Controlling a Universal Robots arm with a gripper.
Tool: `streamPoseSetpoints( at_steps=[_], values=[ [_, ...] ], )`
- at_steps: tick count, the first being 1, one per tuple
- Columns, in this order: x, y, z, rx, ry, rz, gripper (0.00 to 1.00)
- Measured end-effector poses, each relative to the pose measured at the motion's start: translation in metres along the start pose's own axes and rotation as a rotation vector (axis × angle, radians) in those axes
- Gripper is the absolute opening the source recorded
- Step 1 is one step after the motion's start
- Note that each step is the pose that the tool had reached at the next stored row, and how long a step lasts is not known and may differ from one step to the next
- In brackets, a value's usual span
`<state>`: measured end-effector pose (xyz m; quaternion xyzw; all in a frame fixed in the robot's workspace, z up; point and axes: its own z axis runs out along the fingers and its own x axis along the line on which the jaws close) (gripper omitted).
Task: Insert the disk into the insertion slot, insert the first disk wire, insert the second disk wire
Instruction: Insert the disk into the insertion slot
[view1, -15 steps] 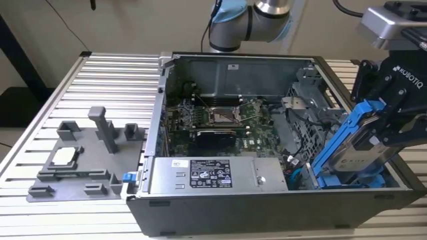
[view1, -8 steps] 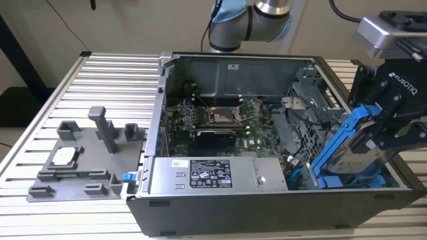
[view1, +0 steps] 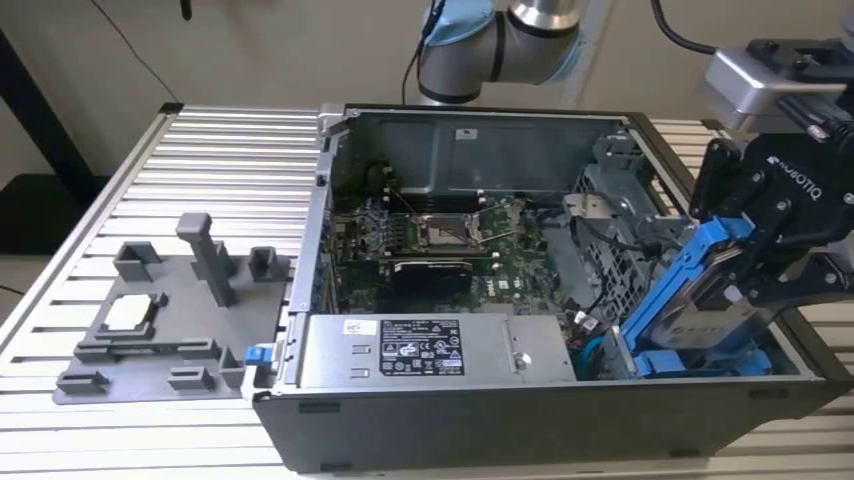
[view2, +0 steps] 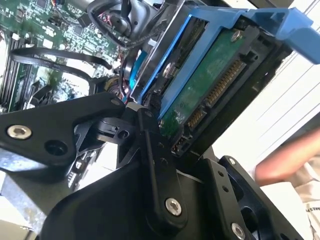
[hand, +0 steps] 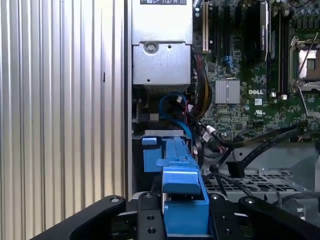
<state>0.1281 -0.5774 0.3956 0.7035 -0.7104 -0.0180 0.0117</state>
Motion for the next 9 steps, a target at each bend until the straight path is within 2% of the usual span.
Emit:
streamPoseSetpoints(
  at_steps=[5, 9],
  values=[
    [-0.0027, -0.0009, 0.0062, 0.0000, -0.0072, -0.004, 0.33],
    [-0.0047, -0.0020, 0.0125, 0.0007, -0.0077, -0.008, 0.33]
  ],
)
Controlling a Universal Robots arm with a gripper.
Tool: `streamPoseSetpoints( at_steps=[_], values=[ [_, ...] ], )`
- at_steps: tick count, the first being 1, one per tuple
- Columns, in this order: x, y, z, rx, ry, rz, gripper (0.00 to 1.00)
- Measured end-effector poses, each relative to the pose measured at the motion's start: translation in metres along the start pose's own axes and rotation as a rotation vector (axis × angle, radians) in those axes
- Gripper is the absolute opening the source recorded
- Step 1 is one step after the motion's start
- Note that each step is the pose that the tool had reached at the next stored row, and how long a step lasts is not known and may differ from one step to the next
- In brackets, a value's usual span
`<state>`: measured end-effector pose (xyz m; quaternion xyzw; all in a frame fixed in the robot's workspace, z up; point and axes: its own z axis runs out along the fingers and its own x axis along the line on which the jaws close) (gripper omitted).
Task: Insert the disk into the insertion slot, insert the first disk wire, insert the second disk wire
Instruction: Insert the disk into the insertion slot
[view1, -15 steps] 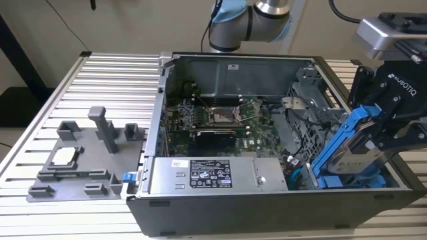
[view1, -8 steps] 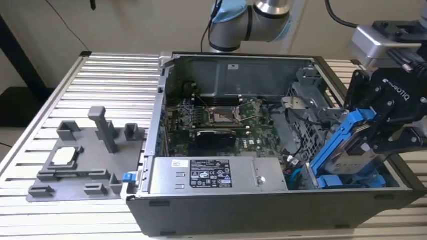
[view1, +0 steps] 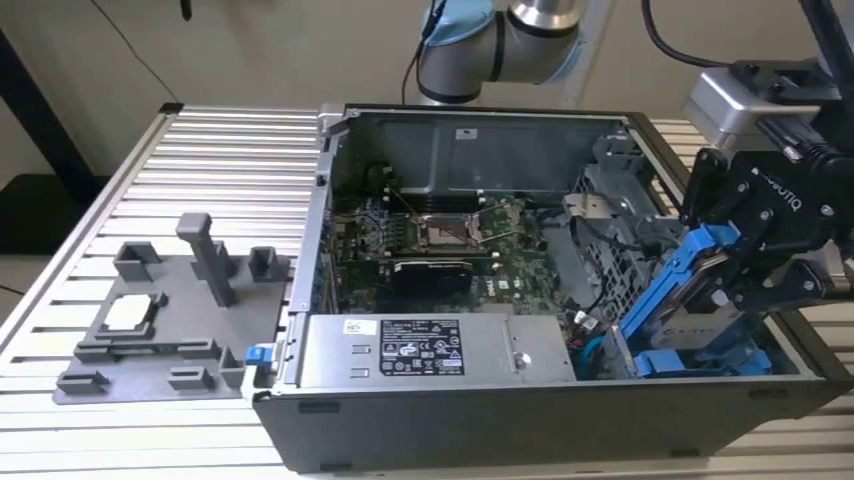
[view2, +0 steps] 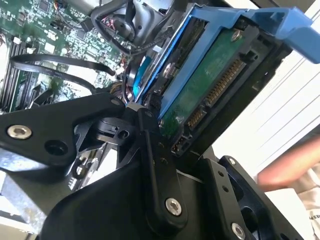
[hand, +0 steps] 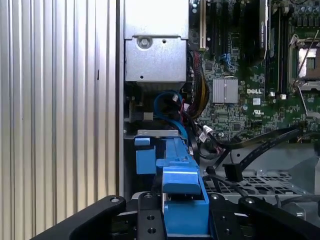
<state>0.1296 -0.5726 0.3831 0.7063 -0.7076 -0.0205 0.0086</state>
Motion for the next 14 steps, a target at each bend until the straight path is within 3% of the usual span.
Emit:
streamPoseSetpoints(
  at_steps=[10, 14],
  values=[
    [-0.0032, -0.0016, 0.0179, 0.0010, 0.0007, -0.013, 0.33],
    [-0.0035, -0.0017, 0.0187, 0.0010, 0.0006, -0.015, 0.34]
  ],
)
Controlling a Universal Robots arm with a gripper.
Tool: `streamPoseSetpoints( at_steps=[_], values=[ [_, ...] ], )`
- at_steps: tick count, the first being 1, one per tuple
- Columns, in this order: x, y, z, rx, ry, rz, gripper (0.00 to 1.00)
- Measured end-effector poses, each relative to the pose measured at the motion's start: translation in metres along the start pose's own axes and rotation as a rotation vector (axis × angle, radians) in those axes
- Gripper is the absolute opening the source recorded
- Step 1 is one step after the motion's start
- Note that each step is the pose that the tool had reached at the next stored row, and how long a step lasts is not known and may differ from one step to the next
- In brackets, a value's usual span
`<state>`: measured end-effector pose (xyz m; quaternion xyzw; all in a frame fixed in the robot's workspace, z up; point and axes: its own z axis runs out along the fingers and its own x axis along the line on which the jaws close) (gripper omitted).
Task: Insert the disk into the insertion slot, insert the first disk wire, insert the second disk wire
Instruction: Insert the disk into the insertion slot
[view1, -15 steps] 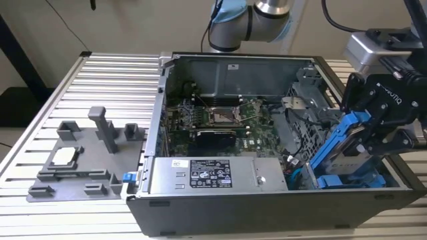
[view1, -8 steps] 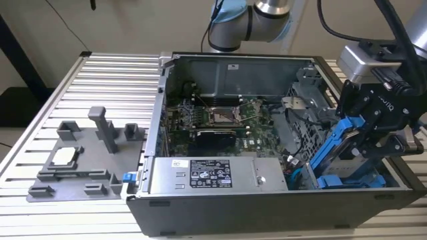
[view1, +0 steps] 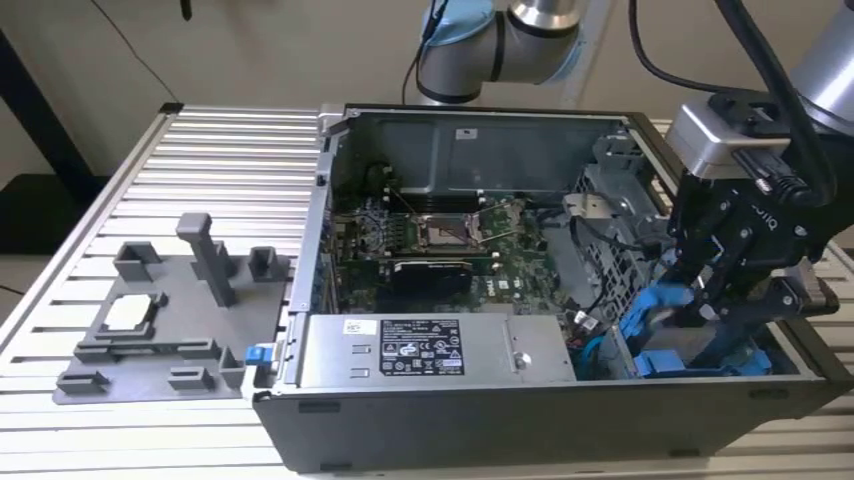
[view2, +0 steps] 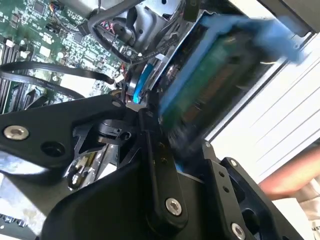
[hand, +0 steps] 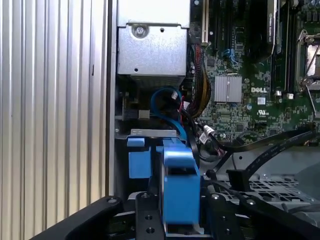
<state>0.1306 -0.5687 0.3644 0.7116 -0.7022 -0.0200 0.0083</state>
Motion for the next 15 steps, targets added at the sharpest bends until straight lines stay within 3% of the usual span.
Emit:
streamPoseSetpoints(
  at_steps=[1, 5, 8, 9, 12, 13, 15],
  values=[
    [0.0000, 0.0001, -0.0011, 0.0000, 0.0001, 0.000, 0.40],
    [-0.0002, 0.0006, -0.0134, 0.0000, 0.0001, 0.000, 0.40],
    [-0.0008, 0.0008, -0.0162, 0.0038, -0.0001, 0.000, 0.40],
    [-0.0008, 0.0007, -0.0162, 0.0147, -0.0001, -0.001, 0.40],
    [-0.0010, 0.0007, -0.0162, 0.0641, -0.0011, -0.009, 0.40],
    [-0.0009, 0.0005, -0.0162, 0.0715, -0.0019, -0.013, 0.40],
    [-0.0009, -0.0033, -0.0165, 0.0714, -0.0017, -0.026, 0.40]
  ],
)
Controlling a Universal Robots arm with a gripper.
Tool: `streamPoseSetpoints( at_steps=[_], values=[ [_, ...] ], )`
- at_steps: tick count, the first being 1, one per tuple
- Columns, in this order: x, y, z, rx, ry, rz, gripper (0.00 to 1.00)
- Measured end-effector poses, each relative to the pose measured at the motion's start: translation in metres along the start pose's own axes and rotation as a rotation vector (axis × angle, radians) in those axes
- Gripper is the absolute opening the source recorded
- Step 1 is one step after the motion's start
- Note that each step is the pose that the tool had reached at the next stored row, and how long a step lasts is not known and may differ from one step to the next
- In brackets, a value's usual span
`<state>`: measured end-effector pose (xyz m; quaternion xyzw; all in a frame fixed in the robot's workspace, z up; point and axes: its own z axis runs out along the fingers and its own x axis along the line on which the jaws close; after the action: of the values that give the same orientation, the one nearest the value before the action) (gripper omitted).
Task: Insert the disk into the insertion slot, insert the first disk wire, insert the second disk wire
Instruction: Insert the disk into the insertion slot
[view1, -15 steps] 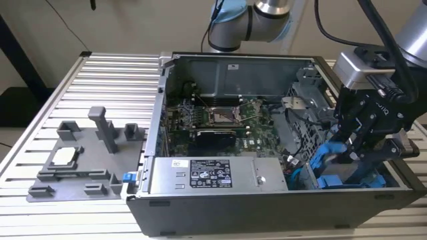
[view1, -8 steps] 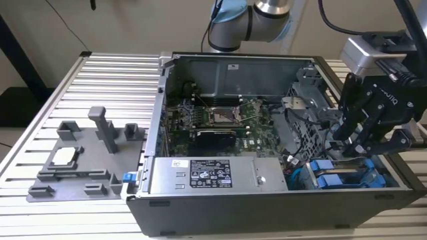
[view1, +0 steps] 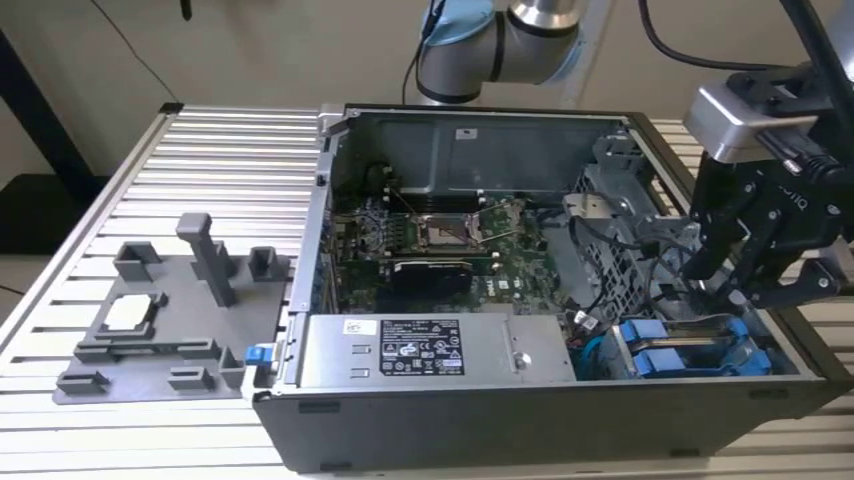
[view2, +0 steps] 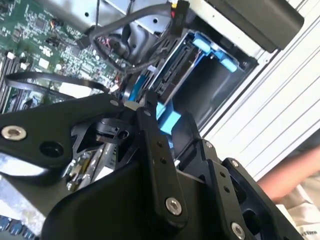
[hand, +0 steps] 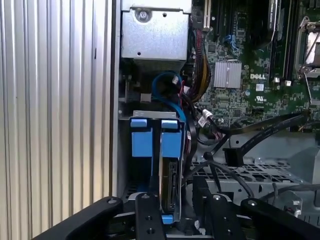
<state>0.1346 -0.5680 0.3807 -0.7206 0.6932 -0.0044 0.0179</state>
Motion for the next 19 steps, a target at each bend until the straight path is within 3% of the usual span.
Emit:
streamPoseSetpoints(
  at_steps=[10, 19],
  values=[
    [0.0007, -0.0178, 0.0007, -0.0022, -0.0024, -0.068, 0.40],
    [-0.0012, -0.0312, 0.0022, -0.0030, -0.0031, -0.092, 0.40]
  ],
)
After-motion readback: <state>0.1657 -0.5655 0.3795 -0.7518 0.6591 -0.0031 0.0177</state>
